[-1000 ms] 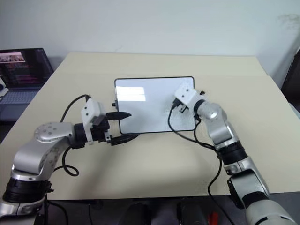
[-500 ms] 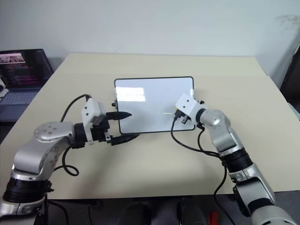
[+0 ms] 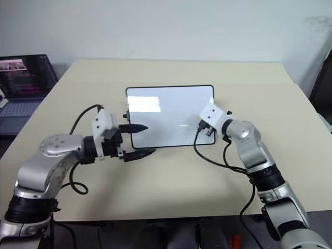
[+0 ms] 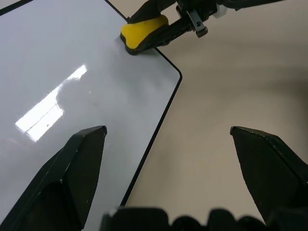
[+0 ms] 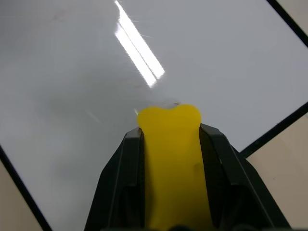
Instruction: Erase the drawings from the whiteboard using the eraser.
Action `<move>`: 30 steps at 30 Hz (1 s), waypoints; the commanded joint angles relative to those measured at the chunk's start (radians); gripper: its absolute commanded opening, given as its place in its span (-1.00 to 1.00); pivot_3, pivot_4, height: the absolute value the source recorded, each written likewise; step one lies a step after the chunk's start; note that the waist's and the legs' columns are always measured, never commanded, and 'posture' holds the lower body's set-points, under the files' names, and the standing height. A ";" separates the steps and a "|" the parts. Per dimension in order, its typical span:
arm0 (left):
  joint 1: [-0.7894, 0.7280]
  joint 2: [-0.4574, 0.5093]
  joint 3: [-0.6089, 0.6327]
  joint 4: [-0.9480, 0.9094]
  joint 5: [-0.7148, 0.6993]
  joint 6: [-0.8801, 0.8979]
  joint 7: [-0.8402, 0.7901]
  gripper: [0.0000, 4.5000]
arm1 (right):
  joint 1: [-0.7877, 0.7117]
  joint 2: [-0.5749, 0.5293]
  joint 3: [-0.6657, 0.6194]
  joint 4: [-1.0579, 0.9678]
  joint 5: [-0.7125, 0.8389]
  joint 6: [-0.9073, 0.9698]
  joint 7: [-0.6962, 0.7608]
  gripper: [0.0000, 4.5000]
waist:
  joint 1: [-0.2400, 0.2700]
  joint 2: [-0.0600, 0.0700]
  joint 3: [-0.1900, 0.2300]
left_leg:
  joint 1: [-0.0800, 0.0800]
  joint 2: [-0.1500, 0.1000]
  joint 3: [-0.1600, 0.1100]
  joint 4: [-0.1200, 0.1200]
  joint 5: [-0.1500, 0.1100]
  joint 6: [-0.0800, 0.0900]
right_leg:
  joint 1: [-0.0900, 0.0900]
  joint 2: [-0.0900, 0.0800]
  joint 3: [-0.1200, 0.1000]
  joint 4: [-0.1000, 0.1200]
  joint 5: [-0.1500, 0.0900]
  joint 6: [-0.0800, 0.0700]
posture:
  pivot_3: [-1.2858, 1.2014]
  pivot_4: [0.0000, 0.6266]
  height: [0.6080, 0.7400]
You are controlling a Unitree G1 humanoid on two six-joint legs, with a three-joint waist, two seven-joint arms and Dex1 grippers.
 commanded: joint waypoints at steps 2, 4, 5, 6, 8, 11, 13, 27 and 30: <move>-0.015 0.003 0.008 -0.017 -0.006 -0.012 0.002 1.00 | -0.033 0.033 -0.027 0.040 -0.013 -0.034 -0.081 -0.47 | -0.004 0.000 0.000 | 0.000 0.000 0.000 0.000 0.000 0.000 | 0.000 0.000 0.000 0.000 0.000 0.000 | 0.03 -0.52 1.00; -0.016 0.004 0.009 -0.016 -0.005 -0.012 0.003 1.00 | -0.044 0.043 -0.033 0.051 -0.012 -0.045 -0.100 -0.47 | -0.004 0.000 0.000 | 0.000 0.000 0.000 0.000 0.000 0.000 | 0.000 0.000 0.000 0.000 0.000 0.000 | 0.03 -0.52 1.00; -0.014 0.004 0.010 -0.018 -0.006 -0.012 0.003 1.00 | -0.048 0.045 -0.032 0.055 -0.012 -0.051 -0.104 -0.47 | -0.003 0.000 0.000 | 0.000 0.000 0.000 0.000 0.000 0.000 | 0.000 0.000 0.000 0.000 0.000 0.000 | 0.03 -0.52 1.00; -0.012 0.005 0.010 -0.020 -0.007 -0.011 0.003 1.00 | -0.050 0.049 -0.030 0.057 -0.010 -0.054 -0.107 -0.47 | -0.002 0.000 0.000 | 0.000 0.000 0.000 0.000 0.000 0.000 | 0.000 0.000 0.000 0.000 0.000 0.000 | 0.03 -0.52 1.00; -0.009 0.004 0.011 -0.024 -0.008 -0.010 0.004 1.00 | -0.050 0.054 -0.026 0.056 -0.006 -0.054 -0.107 -0.47 | -0.002 0.000 0.000 | -0.001 0.000 0.000 0.000 0.000 0.000 | 0.000 0.000 0.000 -0.001 0.000 0.000 | 0.03 -0.52 1.00; -0.010 0.001 0.010 -0.026 -0.009 -0.011 0.006 1.00 | -0.027 0.066 -0.049 0.012 0.021 -0.032 -0.106 -0.47 | -0.002 0.000 0.000 | -0.001 0.000 0.000 0.000 0.000 0.000 | 0.000 0.000 0.000 -0.001 0.000 0.000 | 0.03 -0.52 1.00; -0.010 -0.002 0.011 -0.025 -0.009 -0.013 0.008 1.00 | 0.006 0.077 -0.100 -0.071 0.065 0.017 -0.109 -0.47 | 0.001 0.000 0.000 | -0.002 0.000 0.000 -0.001 0.000 0.000 | 0.000 0.000 0.000 -0.001 0.000 -0.001 | 0.03 -0.52 1.00; -0.062 -0.057 -0.052 -0.030 -0.055 -0.069 -0.102 1.00 | 0.521 0.106 -0.368 -0.660 0.173 0.399 -0.245 -0.47 | 0.013 0.001 0.000 | -0.010 0.000 -0.001 -0.001 -0.001 -0.001 | -0.004 -0.002 -0.002 -0.007 0.000 -0.001 | 0.03 -0.52 1.00; -0.085 -0.059 -0.091 -0.006 -0.054 -0.101 -0.172 1.00 | 0.562 0.143 -0.389 -0.633 0.183 0.374 -0.298 -0.47 | 0.006 0.001 0.001 | -0.009 -0.001 0.000 -0.001 -0.001 -0.001 | -0.004 -0.002 -0.002 -0.006 -0.001 0.001 | 0.03 -0.52 1.00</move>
